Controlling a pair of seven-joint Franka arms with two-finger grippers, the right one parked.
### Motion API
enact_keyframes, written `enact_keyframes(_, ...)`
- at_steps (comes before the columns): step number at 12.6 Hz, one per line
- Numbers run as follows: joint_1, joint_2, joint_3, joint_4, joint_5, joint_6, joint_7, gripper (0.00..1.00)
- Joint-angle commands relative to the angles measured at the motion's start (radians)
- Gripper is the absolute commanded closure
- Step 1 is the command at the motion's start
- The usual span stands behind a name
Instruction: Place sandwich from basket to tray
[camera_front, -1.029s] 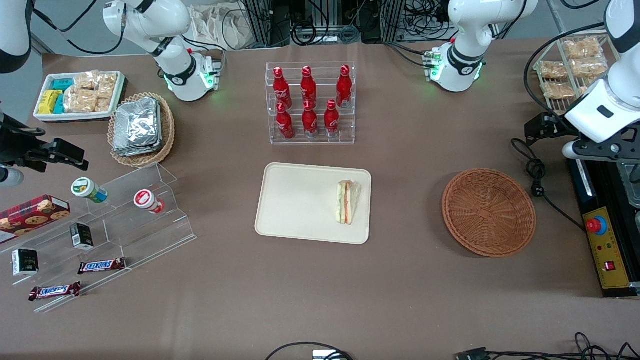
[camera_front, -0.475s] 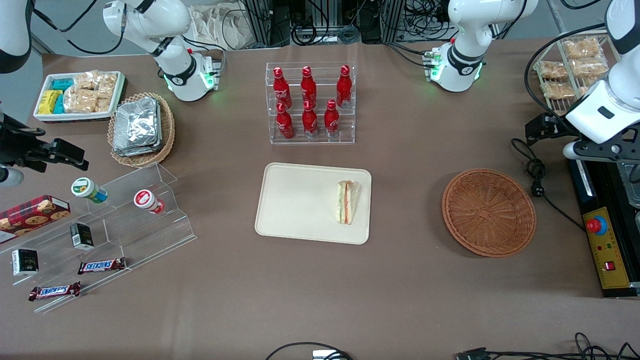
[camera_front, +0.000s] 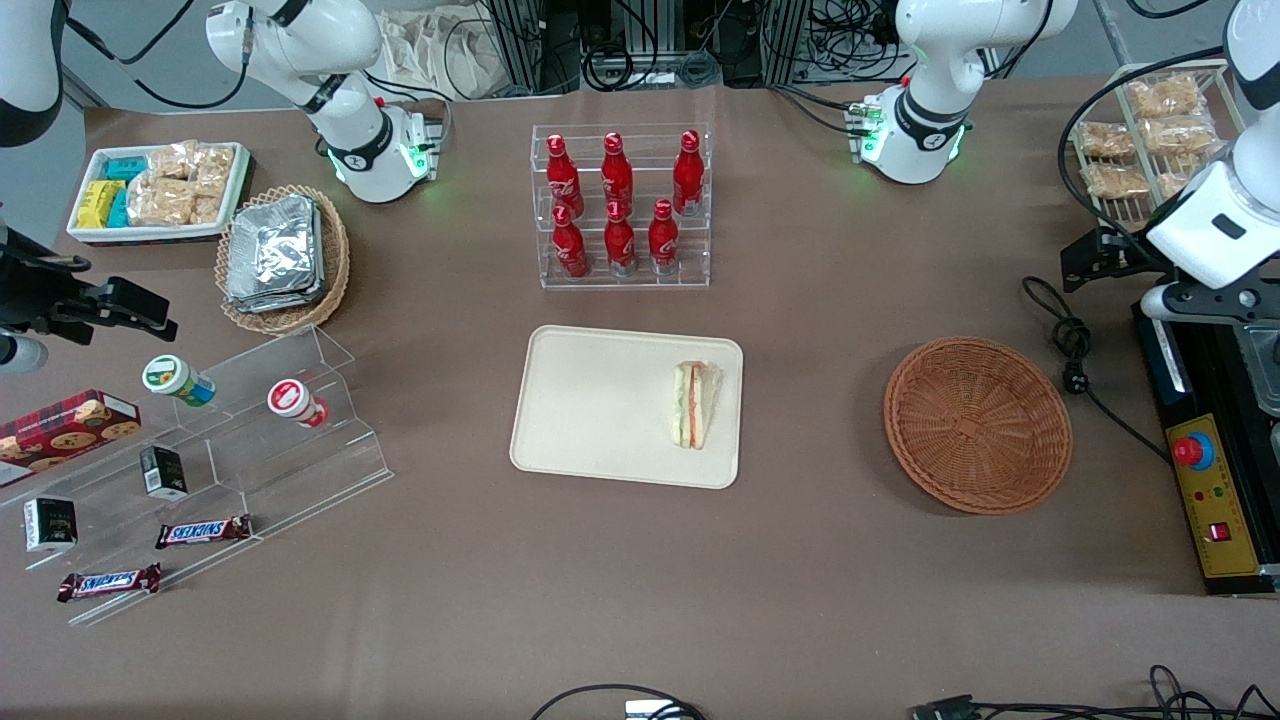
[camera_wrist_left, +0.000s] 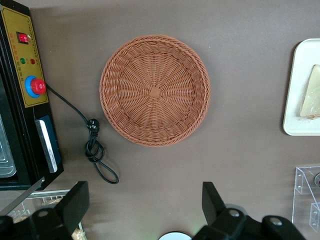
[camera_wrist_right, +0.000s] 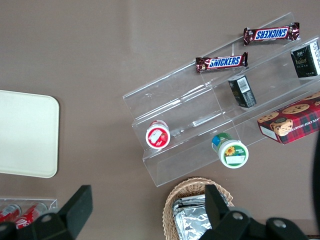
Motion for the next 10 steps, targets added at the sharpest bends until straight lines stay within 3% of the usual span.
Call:
enact_keyframes(1,-0.010,-0.020,0.009,-0.025,-0.007,0.003,0.000,0.00)
enact_keyframes(10,-0.008,-0.020,0.009,-0.023,-0.009,-0.010,-0.024,0.00)
